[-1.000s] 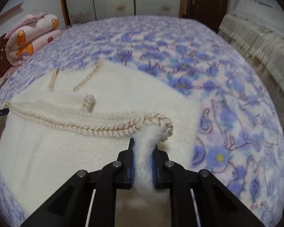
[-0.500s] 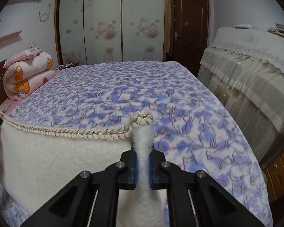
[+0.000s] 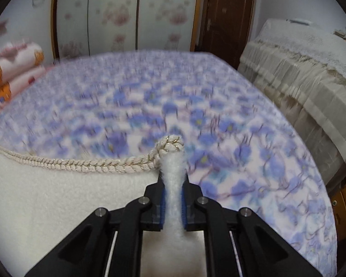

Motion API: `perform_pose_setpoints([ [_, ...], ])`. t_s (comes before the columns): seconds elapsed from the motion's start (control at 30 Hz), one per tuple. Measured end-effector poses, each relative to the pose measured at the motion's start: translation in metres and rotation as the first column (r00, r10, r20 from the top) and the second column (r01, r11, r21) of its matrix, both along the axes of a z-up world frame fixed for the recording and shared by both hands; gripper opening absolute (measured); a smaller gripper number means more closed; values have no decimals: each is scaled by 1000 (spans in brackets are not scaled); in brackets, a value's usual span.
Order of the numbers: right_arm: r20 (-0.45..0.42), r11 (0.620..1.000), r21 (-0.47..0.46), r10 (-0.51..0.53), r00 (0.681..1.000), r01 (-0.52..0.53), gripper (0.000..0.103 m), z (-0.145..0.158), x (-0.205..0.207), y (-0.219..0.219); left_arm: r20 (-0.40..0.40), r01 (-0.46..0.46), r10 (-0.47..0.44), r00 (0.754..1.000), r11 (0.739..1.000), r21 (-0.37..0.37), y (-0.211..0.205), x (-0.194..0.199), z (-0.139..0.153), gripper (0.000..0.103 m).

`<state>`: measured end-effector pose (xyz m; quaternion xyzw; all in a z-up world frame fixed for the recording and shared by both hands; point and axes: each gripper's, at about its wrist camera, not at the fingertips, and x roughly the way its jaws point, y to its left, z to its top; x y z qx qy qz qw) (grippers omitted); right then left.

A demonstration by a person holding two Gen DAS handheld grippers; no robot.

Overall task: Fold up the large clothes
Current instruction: 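Lift the hem with both grippers and fold it over the body, then release the hem with both grippers and smooth the folded bundle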

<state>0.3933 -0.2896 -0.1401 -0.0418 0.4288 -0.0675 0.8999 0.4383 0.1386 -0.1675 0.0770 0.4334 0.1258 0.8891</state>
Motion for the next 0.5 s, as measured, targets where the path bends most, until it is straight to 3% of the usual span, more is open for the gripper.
perform_pose_setpoints([
  [0.1, -75, 998, -37, -51, 996, 48, 21, -28, 4, -3, -112, -55, 60, 992, 998, 39, 6, 12, -37, 46],
  [0.2, -43, 998, 23, -63, 997, 64, 23, -24, -4, -12, -80, -66, 68, 994, 997, 29, 13, 7, -34, 69],
  [0.37, 29, 991, 100, -96, 995, 93, 23, 2, -18, -19, 34, -71, 73, 997, 995, -67, 28, -18, -1, 70],
  [0.5, 48, 991, 134, -31, 998, 25, 23, 22, -25, 17, 84, 15, -4, 996, 991, -134, 7, -38, 22, 70],
])
